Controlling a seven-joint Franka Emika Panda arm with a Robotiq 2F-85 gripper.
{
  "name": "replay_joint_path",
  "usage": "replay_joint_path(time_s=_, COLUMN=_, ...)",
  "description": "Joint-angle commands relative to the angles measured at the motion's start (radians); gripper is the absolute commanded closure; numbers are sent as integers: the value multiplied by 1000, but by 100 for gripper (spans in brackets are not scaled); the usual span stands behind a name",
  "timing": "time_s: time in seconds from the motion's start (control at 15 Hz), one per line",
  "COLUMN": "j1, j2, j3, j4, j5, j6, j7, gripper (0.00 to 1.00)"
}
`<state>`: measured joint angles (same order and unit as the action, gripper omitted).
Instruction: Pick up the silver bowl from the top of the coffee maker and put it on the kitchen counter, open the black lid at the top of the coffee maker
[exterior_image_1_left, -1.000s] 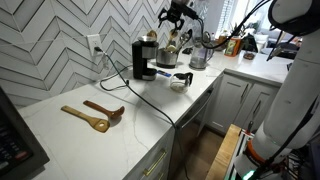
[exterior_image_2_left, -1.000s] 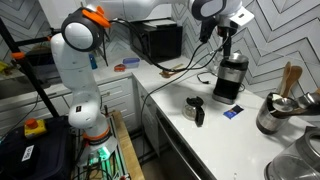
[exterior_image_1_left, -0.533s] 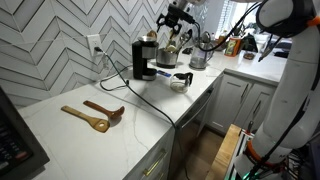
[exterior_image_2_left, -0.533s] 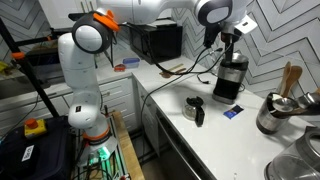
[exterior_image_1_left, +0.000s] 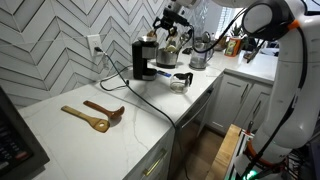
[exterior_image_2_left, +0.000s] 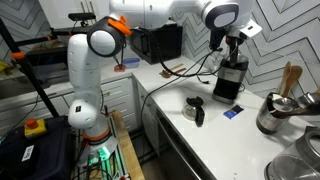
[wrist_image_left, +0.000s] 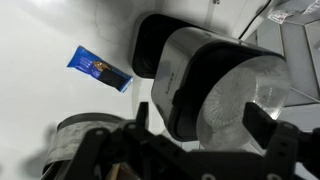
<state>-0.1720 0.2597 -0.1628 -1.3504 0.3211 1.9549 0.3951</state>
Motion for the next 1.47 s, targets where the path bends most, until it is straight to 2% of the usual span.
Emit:
replay_joint_path(time_s=0.0, j1=-17, j2=67, j3=14, j4=94, j5=21, j6=-50, j7=-4, gripper=21)
replay_joint_path(time_s=0.07, j1=-19, j2=77, j3=17, j4=104, j5=23, j6=-51, j7=-4, gripper=27)
replay_joint_path(time_s=0.2, j1=-20, j2=95, j3=21, j4=125, j5=23, j6=-56, j7=-4, gripper=49)
replay_joint_path(time_s=0.6, j1=-15, j2=126, j3=14, j4=157, j5=28, j6=-69, j7=-4, gripper=88)
replay_joint_path(time_s=0.73, j1=-16, j2=134, j3=14, j4=166, j5=29, j6=-71, j7=-3, gripper=95)
replay_joint_path(time_s=0.87, j1=-16, j2=138, j3=15, j4=171, j5=32, j6=-69, j7=-3, gripper=92)
replay_joint_path(time_s=1.13, j1=-16, j2=143, j3=15, j4=191, j5=49, j6=-62, j7=0, gripper=100)
replay_joint_path(time_s=1.4, j1=-14, j2=130, j3=15, j4=209, j5=74, j6=-64, j7=-3, gripper=99)
